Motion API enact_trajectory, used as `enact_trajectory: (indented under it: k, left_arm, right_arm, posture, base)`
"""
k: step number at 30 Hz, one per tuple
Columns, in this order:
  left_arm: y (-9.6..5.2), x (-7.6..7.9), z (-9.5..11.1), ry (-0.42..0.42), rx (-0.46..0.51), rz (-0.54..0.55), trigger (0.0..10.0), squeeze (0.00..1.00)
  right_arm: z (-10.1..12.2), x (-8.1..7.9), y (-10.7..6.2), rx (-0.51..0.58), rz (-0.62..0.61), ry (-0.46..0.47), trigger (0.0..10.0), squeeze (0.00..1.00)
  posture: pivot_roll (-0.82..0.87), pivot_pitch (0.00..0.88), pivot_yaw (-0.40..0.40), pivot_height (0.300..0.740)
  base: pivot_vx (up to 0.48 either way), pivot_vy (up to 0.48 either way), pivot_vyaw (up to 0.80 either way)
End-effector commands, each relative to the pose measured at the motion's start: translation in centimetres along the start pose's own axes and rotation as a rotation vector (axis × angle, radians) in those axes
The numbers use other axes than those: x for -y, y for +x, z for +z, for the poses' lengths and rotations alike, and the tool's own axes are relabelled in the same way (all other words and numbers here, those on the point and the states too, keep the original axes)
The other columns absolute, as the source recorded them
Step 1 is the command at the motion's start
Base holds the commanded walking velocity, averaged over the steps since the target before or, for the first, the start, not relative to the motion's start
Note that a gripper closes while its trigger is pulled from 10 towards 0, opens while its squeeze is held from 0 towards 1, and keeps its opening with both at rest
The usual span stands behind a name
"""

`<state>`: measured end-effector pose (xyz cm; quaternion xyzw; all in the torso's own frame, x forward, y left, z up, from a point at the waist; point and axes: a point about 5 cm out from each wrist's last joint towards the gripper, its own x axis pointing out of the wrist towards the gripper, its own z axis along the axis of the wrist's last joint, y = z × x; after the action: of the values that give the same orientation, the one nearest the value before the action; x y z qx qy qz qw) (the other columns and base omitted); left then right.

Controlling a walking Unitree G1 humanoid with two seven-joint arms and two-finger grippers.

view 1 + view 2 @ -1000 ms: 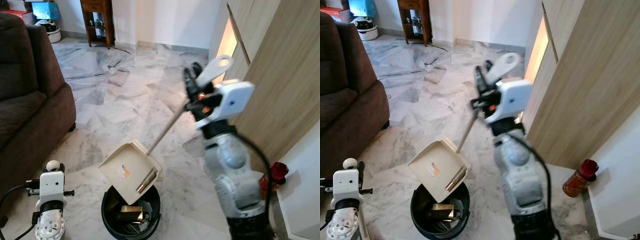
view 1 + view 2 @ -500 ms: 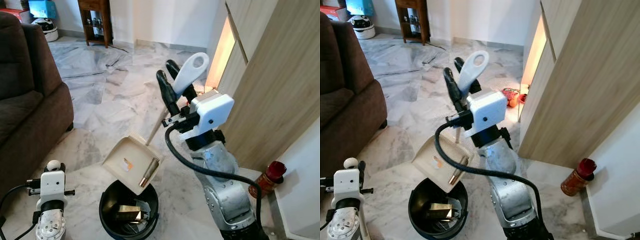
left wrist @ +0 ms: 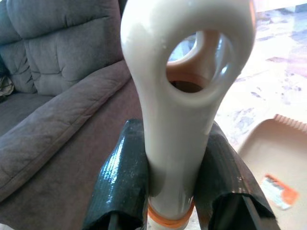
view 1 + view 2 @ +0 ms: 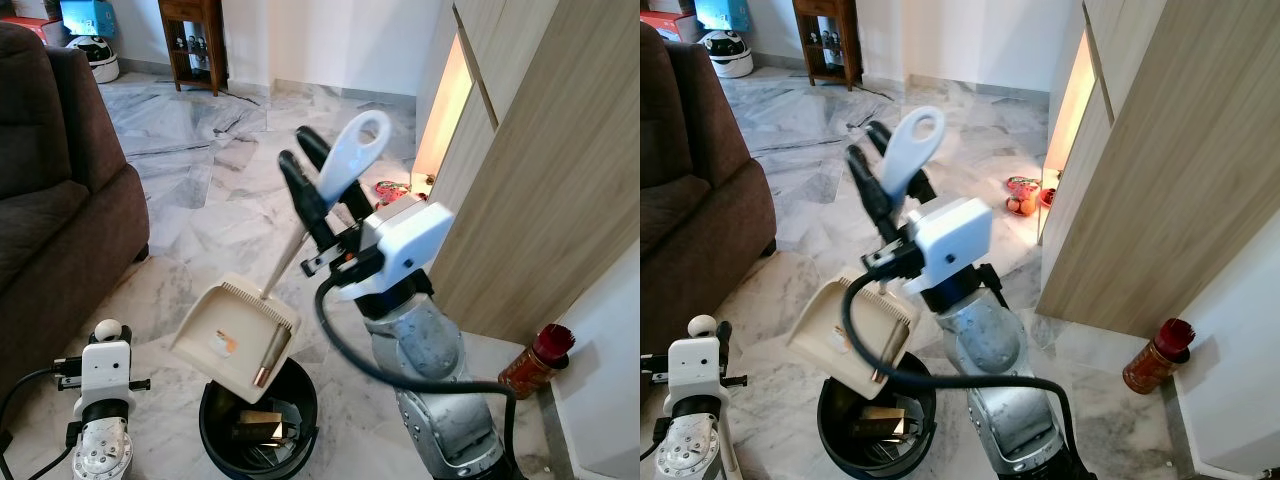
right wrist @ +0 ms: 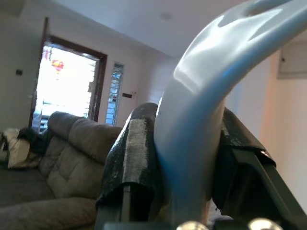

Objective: Sweep floor

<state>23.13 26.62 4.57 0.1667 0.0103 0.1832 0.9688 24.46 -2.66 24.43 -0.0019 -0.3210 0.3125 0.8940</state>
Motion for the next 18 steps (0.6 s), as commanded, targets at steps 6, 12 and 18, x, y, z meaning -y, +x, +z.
enact_trajectory:
  k: [6, 12, 18]
  left_arm:
    - [0.3, 0.04, 0.37, 0.009, 0.026, 0.004, 10.0, 0.0]
    - [0.33, 0.05, 0.35, 0.009, 0.025, 0.004, 10.0, 0.0]
    - [0.34, 0.06, 0.32, 0.01, 0.024, 0.004, 10.0, 0.0]
  right_arm:
    - [2.24, -0.43, 0.33, 0.123, 0.054, -0.089, 10.0, 0.0]
    - [2.38, -0.81, 0.47, 0.121, 0.07, -0.055, 10.0, 0.0]
    - [2.28, -0.89, 0.55, 0.11, 0.072, -0.021, 10.0, 0.0]
  posture:
    - [0.11, 0.0, -0.037, 0.74]
    - [0.11, 0.0, -0.036, 0.74]
    - [0.11, 0.0, -0.036, 0.74]
  base:
    - [0.0, 0.0, 0.0]
    - [0.0, 0.0, 0.0]
    - [0.0, 0.0, 0.0]
